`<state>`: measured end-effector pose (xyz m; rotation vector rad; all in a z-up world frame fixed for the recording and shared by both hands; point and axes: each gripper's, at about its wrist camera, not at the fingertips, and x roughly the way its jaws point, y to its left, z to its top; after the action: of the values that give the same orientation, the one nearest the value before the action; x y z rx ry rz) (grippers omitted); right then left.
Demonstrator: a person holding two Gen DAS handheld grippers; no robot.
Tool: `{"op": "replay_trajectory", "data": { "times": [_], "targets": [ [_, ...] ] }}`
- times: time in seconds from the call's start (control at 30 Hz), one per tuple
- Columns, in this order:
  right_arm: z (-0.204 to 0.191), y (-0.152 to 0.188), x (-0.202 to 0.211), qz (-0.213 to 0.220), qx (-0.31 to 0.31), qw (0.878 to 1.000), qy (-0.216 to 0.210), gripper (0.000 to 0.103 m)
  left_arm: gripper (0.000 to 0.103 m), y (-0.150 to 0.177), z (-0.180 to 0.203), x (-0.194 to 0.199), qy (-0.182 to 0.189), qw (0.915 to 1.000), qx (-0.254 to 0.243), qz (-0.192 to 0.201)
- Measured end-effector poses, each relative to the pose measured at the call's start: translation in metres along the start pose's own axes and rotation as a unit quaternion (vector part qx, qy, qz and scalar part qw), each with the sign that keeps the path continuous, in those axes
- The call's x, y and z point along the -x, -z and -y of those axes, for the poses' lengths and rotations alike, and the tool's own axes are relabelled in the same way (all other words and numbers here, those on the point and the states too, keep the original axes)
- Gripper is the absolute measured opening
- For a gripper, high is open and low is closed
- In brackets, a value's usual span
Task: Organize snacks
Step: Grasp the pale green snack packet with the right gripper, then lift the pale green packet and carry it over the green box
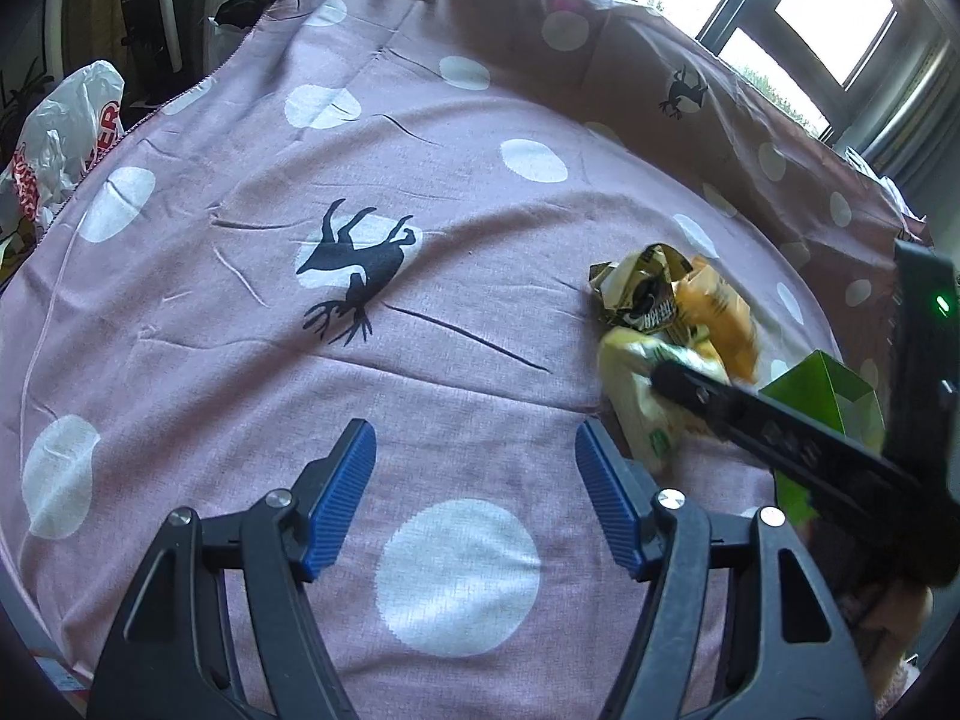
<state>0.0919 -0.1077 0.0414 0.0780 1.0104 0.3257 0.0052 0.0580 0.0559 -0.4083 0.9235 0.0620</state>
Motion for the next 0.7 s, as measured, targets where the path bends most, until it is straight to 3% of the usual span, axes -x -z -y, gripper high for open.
{"op": "replay_trajectory", "data": {
  "times": [0.17,0.37,0.53,0.7],
  "targets": [
    [0.009,0.035,0.028,-0.021,-0.007,1.0,-0.022,0.045,0.068,0.004,0.005,0.001,0.004,0.9999,-0.008,-0.006],
    [0.027,0.064,0.038,-0.067,-0.04,0.996,-0.038,0.045,0.068,0.015,0.024,-0.003,0.036,0.9984,-0.036,-0.026],
    [0.037,0.064,0.059,-0.022,-0.042,0.998,-0.039,0.054,0.068,0.024,0.039,-0.006,0.051,0.9959,-0.066,-0.034],
    [0.047,0.058,0.077,0.007,-0.06,0.996,-0.064,0.055,0.068,0.03,0.055,0.0,0.09,0.9909,-0.097,-0.024]
  ]
}}
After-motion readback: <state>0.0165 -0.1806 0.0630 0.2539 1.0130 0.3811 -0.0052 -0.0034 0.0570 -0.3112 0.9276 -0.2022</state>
